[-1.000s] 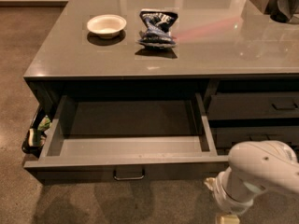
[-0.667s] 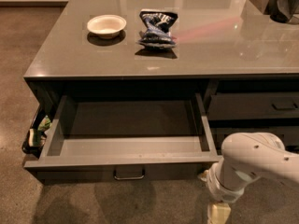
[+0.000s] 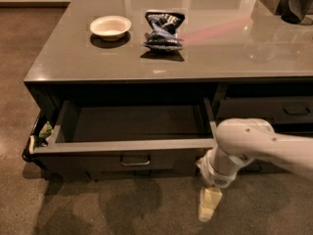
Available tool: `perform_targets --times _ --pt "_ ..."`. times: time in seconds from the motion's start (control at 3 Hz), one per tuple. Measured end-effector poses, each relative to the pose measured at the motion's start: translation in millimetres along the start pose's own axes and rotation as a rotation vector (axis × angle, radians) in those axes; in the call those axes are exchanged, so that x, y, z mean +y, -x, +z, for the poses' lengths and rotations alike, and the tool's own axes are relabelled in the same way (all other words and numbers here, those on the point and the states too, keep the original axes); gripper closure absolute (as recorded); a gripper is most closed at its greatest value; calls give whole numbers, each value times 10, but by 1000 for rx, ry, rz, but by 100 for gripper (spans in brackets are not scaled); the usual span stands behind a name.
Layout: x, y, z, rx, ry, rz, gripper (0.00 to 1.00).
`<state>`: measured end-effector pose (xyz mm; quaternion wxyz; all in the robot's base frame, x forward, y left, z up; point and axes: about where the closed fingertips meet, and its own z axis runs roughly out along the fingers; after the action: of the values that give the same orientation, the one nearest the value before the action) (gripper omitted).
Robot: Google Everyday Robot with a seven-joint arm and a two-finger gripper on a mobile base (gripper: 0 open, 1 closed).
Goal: Close top drawer
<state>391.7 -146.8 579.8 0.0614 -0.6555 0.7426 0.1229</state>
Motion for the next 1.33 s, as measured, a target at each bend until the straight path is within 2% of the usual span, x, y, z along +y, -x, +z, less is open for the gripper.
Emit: perform_targets --times 0.33,0.67,1.0,1.33 --pt "-421 401 -48 -44 -38 26 0" --pt "-644 617 -130 -86 -79 58 0" --pt "-895 797 -250 -144 -143 117 0" --pt "-1118 960 -206 -182 -191 192 0"
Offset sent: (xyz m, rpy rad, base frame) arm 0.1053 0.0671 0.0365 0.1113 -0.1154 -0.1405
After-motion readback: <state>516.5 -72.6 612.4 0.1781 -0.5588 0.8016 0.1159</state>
